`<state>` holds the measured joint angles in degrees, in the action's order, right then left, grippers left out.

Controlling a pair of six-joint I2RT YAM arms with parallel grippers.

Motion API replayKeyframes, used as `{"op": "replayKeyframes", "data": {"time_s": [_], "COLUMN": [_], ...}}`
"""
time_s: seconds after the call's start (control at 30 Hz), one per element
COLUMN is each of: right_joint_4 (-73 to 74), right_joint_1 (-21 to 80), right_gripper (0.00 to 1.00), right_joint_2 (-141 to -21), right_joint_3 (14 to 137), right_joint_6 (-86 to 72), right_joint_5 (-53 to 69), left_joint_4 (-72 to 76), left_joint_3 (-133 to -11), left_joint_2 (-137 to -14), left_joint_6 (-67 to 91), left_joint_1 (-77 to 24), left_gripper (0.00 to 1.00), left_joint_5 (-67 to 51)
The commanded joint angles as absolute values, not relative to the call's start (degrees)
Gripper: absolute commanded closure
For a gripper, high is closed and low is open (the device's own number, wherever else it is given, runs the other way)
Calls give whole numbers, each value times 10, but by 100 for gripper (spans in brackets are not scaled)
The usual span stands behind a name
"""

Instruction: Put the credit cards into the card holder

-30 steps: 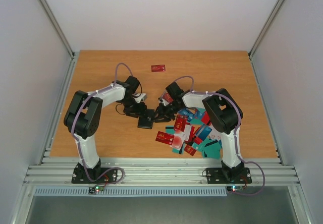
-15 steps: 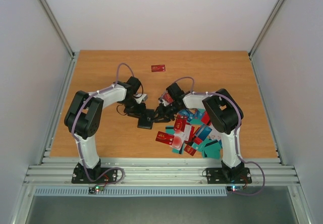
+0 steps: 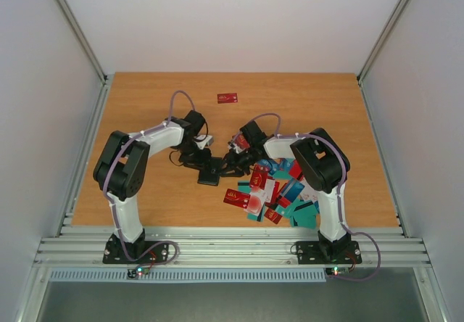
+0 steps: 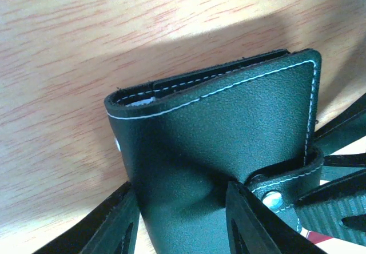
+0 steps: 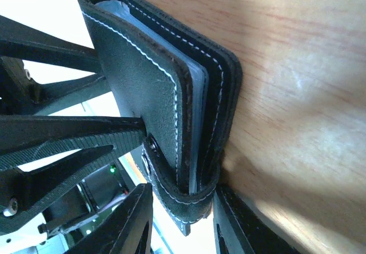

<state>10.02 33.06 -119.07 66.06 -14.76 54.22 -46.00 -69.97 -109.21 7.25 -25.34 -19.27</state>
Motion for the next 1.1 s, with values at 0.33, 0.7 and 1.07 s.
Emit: {"op": "replayKeyframes", "data": {"time_s": [0.33,0.7,1.07], "right_joint_4": [44,94,165], "right_joint_1": [335,335,343], "right_gripper": [69,69,70], "right_joint_2": [-1218,-1226,-1248], "right_joint_3": [658,662,699], "right_joint_6": [-188,-158,-141], "right_joint_5": [507,445,383], "left_joint_4": [-471,-489,-494], "left_joint_3": [-681,-699,-699], "left_joint_2": [-1128,-1122,-1127], "left_joint_6": [77,78,74], "left_joint_1": [-274,-274,-274], "left_gripper": [57,57,57], "left_joint_5": [-183,-208,-235]}}
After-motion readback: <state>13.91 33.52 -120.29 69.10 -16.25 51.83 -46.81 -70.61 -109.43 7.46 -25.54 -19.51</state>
